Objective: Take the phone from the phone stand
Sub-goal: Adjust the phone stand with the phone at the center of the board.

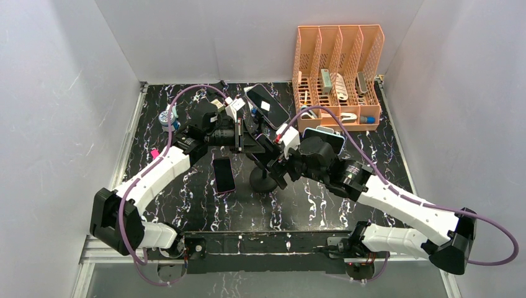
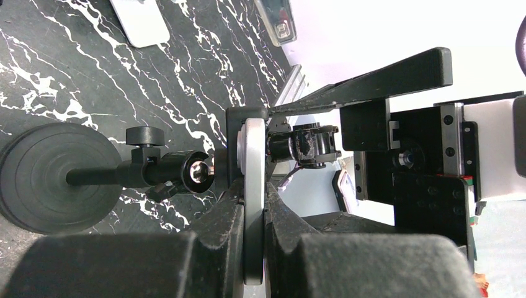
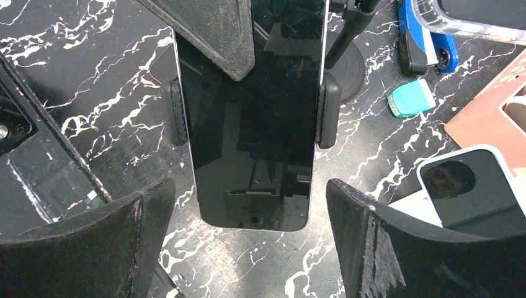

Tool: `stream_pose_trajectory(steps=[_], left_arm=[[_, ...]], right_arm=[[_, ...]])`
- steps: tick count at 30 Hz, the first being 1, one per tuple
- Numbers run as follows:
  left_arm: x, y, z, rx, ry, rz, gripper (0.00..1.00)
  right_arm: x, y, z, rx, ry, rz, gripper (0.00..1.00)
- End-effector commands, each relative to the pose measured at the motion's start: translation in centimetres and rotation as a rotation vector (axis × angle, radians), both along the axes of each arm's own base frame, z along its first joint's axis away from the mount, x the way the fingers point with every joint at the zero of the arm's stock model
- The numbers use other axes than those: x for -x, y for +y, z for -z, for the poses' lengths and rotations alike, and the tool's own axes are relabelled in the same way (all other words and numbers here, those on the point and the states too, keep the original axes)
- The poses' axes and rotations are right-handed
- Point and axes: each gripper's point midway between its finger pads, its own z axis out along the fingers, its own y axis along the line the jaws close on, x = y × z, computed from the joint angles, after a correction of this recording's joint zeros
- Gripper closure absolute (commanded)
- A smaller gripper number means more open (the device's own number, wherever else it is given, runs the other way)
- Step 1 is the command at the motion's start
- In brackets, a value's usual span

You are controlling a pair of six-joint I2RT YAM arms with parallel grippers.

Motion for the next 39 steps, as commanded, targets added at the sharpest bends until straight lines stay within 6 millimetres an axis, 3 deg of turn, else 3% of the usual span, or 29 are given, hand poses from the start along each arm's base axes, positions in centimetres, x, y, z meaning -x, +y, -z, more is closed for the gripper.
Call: stream_pose_trajectory(steps=[1, 22, 39], left_arm=[[0.3, 0.1, -0.1, -0.006, 0.050, 0.017, 1.00], [0.2, 0.3, 0.5, -0.026, 0.064, 0.020, 1.00], [0.2, 0.3, 0.6, -0.034, 0.066, 0.024, 1.00]], right_arm=[[-1.1, 0.6, -0.7, -0.024, -0.053, 0.018, 0.01], [-2.3, 1.7, 2.2, 0.039, -0.032, 0.043, 0.02], [-2.6, 1.7, 2.3, 0.018, -0.050, 0.053, 0.10]])
